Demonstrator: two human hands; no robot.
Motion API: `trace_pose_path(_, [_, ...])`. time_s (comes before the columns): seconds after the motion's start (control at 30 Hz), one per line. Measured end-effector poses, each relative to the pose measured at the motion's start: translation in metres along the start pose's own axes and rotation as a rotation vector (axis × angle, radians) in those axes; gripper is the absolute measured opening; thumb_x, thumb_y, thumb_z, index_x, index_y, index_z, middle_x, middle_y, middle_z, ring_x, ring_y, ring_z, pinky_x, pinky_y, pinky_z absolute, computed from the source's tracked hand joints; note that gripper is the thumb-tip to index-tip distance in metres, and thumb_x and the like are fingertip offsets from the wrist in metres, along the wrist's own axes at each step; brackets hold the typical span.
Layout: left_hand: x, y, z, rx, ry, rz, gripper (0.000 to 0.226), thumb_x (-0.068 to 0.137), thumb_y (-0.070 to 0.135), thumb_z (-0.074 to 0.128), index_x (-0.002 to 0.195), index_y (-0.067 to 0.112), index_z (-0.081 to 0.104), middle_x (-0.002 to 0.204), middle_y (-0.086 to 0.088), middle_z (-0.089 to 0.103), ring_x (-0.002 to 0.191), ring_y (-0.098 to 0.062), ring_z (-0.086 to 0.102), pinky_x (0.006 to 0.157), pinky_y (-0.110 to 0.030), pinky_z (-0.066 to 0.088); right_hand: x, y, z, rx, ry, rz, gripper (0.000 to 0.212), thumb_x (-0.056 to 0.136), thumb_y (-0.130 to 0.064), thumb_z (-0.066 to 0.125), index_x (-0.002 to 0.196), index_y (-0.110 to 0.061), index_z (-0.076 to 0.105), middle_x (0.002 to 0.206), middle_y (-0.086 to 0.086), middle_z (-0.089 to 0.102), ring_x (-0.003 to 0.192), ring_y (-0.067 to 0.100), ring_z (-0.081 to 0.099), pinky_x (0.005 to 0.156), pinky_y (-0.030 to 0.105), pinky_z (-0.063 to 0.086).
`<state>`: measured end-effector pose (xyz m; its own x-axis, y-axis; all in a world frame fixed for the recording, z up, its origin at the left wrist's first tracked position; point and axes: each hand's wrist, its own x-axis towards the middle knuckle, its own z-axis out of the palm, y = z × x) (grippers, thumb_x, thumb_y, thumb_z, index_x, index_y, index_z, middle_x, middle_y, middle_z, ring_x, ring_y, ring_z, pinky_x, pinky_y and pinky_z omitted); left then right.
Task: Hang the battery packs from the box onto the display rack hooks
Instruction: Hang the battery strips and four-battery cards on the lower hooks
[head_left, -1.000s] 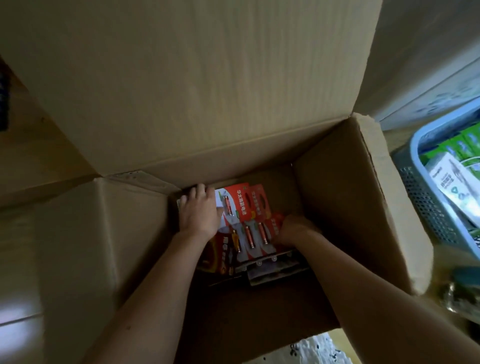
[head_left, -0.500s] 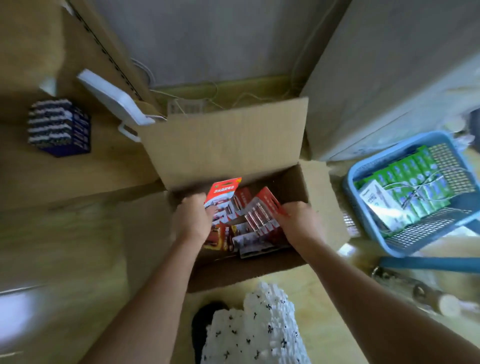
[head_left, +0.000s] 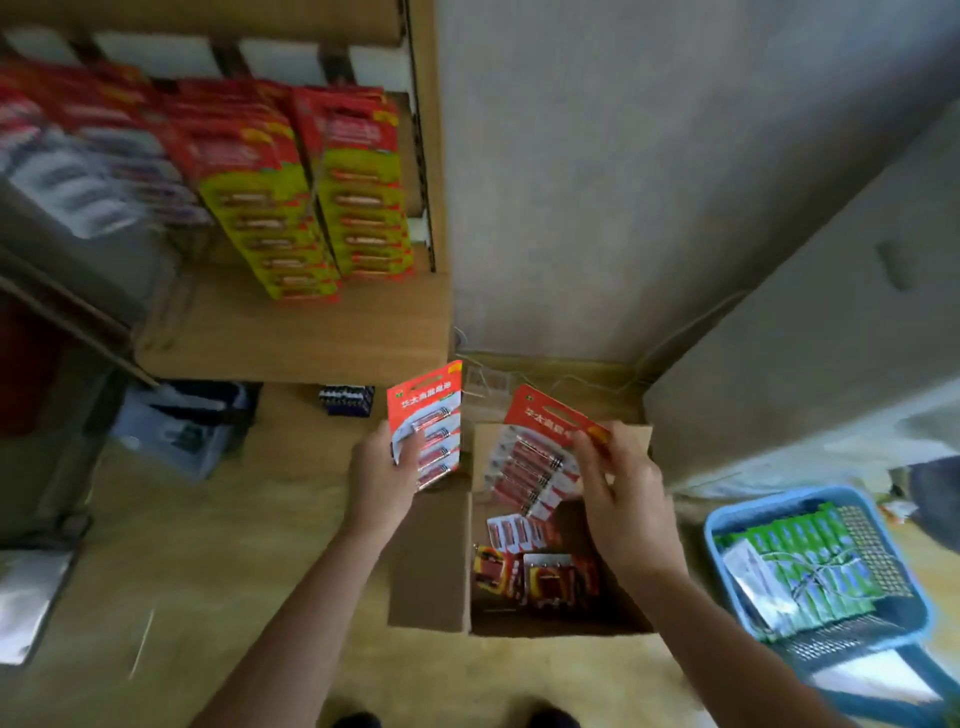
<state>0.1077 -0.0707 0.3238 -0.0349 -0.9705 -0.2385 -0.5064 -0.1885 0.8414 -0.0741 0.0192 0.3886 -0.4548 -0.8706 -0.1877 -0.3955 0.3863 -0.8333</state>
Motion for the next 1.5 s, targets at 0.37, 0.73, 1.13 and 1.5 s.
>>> trace_pose_path(0.37, [0.035, -0.026, -0.217, -0.172, 0.077, 0.154, 0.012, 0.089, 0.014, 0.058, 0.1, 0.016, 0.063, 0.09, 0.004, 0.069, 0.078, -0.001, 0.067, 0.068, -0.014, 0.052, -0.027, -0.156, 0.152, 0.197, 0.07, -0.199, 0.021, 0.089, -0.029, 0.051, 0.075, -0.014, 0.051, 0.071, -0.002, 0.062, 0.066, 0.009, 0.064, 0.054, 0.024, 0.054])
trace_pose_path(0.73, [0.08, -0.037, -0.356, -0.247, 0.014, 0.241, 0.02, 0.085, 0.029, 0.058, 0.104, 0.023, 0.061, 0.1, -0.001, 0.07, 0.092, -0.016, 0.069, 0.082, -0.047, 0.056, -0.013, -0.269, 0.256, 0.277, 0.132, -0.209, 0.029, 0.093, -0.033, 0.048, 0.087, -0.005, 0.053, 0.085, 0.007, 0.066, 0.081, 0.02, 0.066, 0.069, 0.037, 0.057])
trace_pose_path(1.13, [0.127, -0.043, -0.381, -0.341, -0.049, 0.23, 0.018, 0.09, 0.011, 0.055, 0.107, 0.012, 0.059, 0.092, 0.009, 0.071, 0.085, -0.005, 0.07, 0.064, -0.016, 0.056, 0.031, -0.282, 0.304, 0.25, 0.097, -0.168, 0.025, 0.094, -0.036, 0.044, 0.089, -0.013, 0.053, 0.084, -0.01, 0.064, 0.077, -0.002, 0.062, 0.061, 0.012, 0.052])
trace_pose_path(1.5, [0.142, -0.05, -0.386, -0.298, -0.134, 0.204, 0.023, 0.09, 0.016, 0.055, 0.113, 0.013, 0.058, 0.102, 0.002, 0.07, 0.089, -0.008, 0.07, 0.067, -0.021, 0.058, 0.045, -0.279, 0.315, 0.22, 0.181, -0.156, 0.024, 0.095, -0.036, 0.045, 0.09, -0.015, 0.054, 0.087, -0.004, 0.064, 0.087, 0.012, 0.064, 0.073, 0.028, 0.054])
